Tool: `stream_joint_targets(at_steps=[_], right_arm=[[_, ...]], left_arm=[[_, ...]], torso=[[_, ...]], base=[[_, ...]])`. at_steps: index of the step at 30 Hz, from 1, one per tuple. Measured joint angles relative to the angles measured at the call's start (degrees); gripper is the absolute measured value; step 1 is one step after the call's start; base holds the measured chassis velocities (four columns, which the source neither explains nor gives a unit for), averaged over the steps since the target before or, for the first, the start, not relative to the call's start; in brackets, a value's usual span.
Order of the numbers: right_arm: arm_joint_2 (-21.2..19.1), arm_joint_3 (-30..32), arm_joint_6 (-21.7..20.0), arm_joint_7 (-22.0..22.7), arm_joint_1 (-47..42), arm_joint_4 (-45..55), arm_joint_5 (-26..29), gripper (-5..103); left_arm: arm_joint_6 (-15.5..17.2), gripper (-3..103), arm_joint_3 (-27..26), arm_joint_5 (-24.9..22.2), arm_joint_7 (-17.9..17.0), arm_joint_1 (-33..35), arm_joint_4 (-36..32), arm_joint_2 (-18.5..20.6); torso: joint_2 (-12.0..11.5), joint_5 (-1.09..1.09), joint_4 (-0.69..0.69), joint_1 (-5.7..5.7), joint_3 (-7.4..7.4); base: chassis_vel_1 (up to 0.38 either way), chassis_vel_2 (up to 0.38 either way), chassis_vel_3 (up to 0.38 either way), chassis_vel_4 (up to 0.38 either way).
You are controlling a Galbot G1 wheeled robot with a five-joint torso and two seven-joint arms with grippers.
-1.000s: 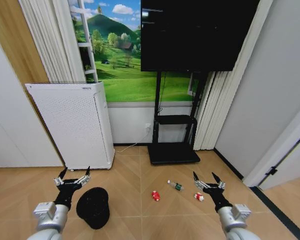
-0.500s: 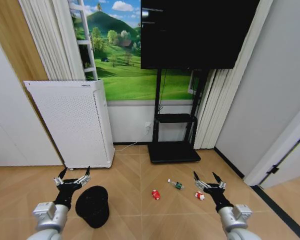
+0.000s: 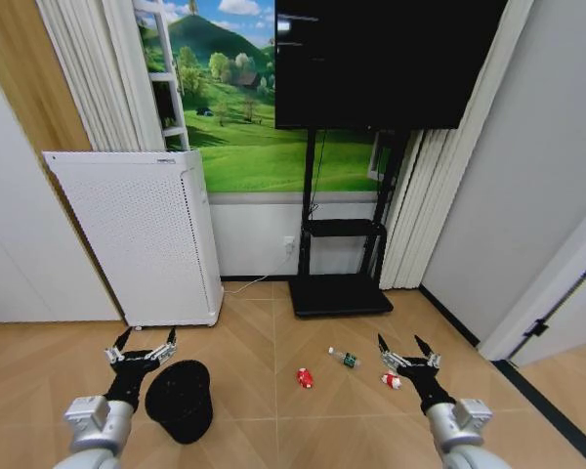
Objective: Pick up the trash bin and place the garbage on the floor into it.
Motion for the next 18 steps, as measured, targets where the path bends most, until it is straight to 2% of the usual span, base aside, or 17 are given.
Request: stream_joint_targets(at_steps=[18], right_arm=[[-0.12, 0.0, 0.05, -0.15, 0.19, -0.48, 0.26, 100]], left_arm=[[-0.23, 100, -0.2, 0.12, 0.1, 0.13, -0.07, -0.02]], torso=[[-4.08, 0.0, 0.0, -1.44, -2.62]], base=[[0.0, 0.0, 0.0, 0.0]])
